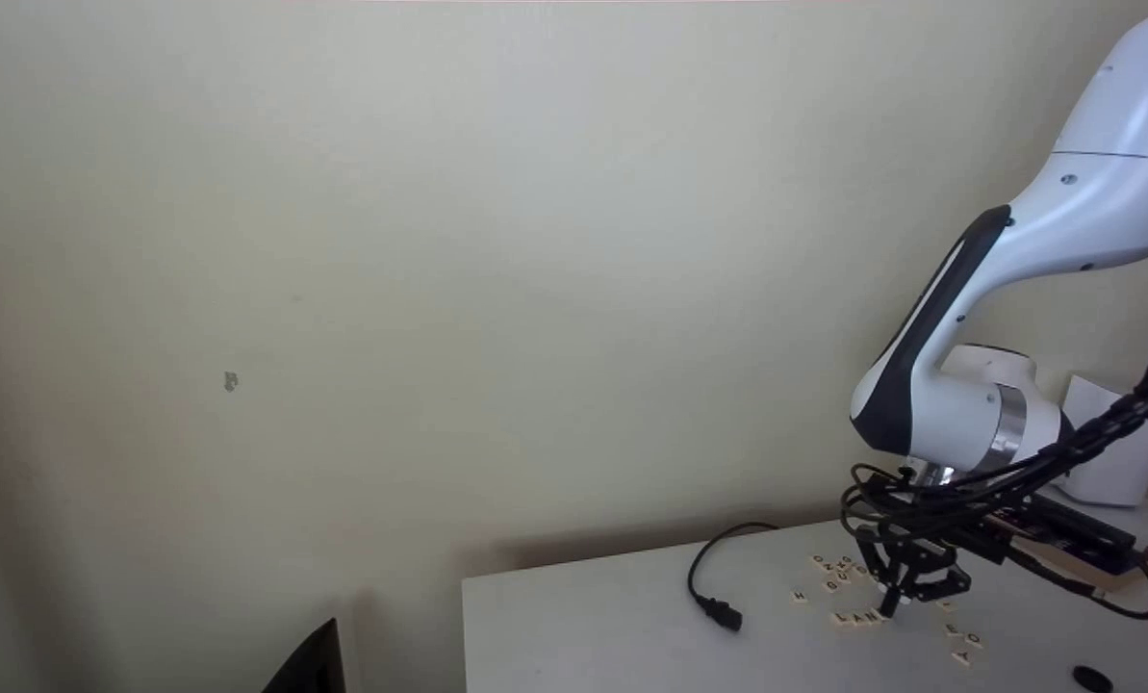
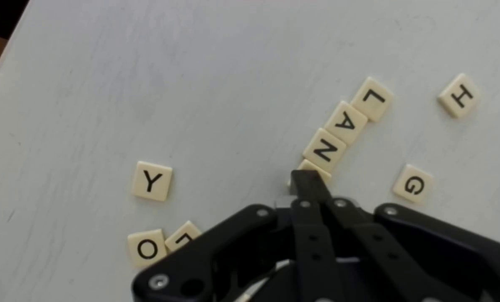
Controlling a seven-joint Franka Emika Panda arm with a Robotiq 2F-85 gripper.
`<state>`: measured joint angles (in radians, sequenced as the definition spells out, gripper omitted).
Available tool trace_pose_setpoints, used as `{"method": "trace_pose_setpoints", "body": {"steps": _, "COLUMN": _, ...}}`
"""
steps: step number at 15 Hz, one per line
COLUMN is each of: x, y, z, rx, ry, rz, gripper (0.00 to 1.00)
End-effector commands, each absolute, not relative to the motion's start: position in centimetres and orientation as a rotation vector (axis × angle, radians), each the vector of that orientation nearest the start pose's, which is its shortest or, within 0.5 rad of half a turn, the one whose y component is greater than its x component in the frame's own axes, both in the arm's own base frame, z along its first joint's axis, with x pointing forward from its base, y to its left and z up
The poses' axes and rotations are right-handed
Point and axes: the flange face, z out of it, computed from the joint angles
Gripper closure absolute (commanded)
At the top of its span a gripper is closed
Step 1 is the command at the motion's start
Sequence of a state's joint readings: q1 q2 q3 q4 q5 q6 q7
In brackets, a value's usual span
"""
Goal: Move the letter pieces on the table
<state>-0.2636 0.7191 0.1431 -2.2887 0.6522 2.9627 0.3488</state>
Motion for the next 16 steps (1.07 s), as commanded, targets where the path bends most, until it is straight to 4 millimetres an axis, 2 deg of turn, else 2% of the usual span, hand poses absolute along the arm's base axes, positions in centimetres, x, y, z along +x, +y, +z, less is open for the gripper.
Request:
{"method": "trace_pose_setpoints", "body": {"steps": 1, "x": 46.4, "y": -8.7, "z": 3.9, "rx": -2.503, "ry": 1.607, "rz": 0.134, "gripper": 1.0}}
{"method": "trace_pose_setpoints", "body": {"steps": 11, "x": 46.7, "y": -8.7, "z": 6.4, "rx": -2.556, "ry": 1.58, "rz": 0.056, "gripper": 1.0}}
{"method": "trace_pose_setpoints", "body": {"steps": 16, "x": 47.4, "y": -8.0, "z": 7.2, "rx": -2.603, "ry": 1.461, "rz": 0.045, "gripper": 1.0}}
